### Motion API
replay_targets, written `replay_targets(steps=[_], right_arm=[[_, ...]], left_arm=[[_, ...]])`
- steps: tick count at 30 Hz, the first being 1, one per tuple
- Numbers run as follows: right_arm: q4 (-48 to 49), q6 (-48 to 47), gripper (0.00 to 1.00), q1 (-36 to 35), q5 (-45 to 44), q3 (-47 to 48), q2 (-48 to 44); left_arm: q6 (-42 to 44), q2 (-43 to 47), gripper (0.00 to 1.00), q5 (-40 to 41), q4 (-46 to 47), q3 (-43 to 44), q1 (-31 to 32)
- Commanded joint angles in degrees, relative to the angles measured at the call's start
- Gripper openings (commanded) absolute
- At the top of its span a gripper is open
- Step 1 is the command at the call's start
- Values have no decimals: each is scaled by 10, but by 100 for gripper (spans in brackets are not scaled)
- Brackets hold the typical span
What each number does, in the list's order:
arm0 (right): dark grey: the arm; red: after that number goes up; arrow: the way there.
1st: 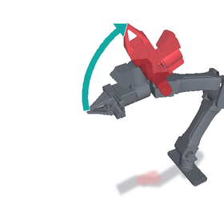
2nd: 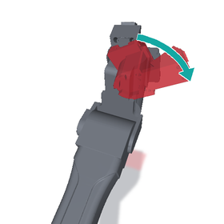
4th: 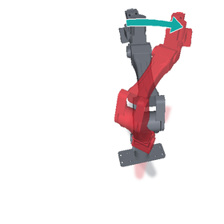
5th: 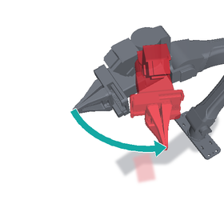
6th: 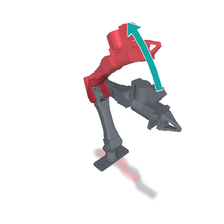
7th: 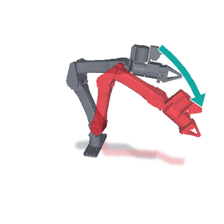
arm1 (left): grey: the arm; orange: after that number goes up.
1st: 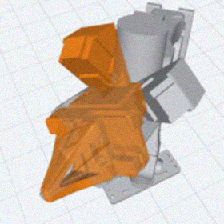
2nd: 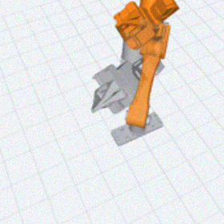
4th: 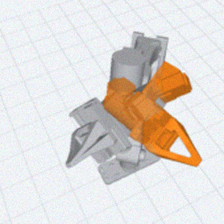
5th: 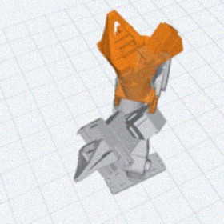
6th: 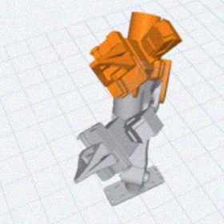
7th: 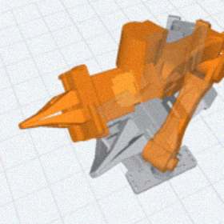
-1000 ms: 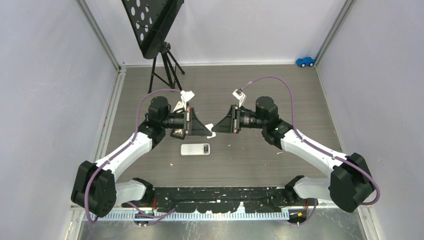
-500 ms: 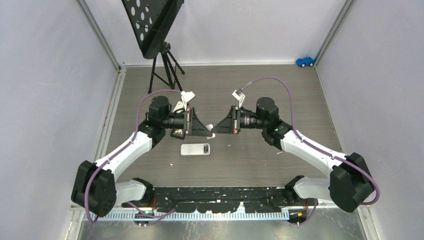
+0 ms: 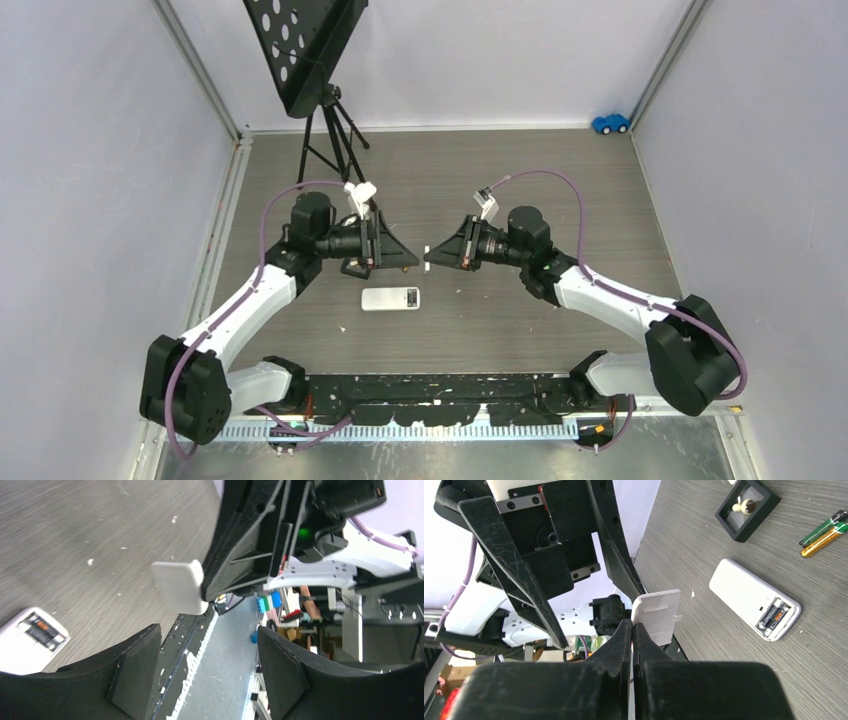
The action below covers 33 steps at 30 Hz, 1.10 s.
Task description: Load the batteries into the remote control
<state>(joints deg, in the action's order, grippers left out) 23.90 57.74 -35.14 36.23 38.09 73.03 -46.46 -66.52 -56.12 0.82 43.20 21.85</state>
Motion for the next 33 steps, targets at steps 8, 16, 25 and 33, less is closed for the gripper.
replay_targets(steps=[8,16,25,33], right_arm=[[141,100,0,-19,-91,-42,104],[197,103,0,-100,-144,-17,216],[236,112,0,-108,-172,-21,278],[239,102,0,-108,-175,-12,295]], left_arm=[[22,26,64,409,-295,0,-46],[4,-14,41,420,-309,-56,-51],[13,-18,48,452,-301,-88,-51],[21,-37,49,453,-291,-83,-51]])
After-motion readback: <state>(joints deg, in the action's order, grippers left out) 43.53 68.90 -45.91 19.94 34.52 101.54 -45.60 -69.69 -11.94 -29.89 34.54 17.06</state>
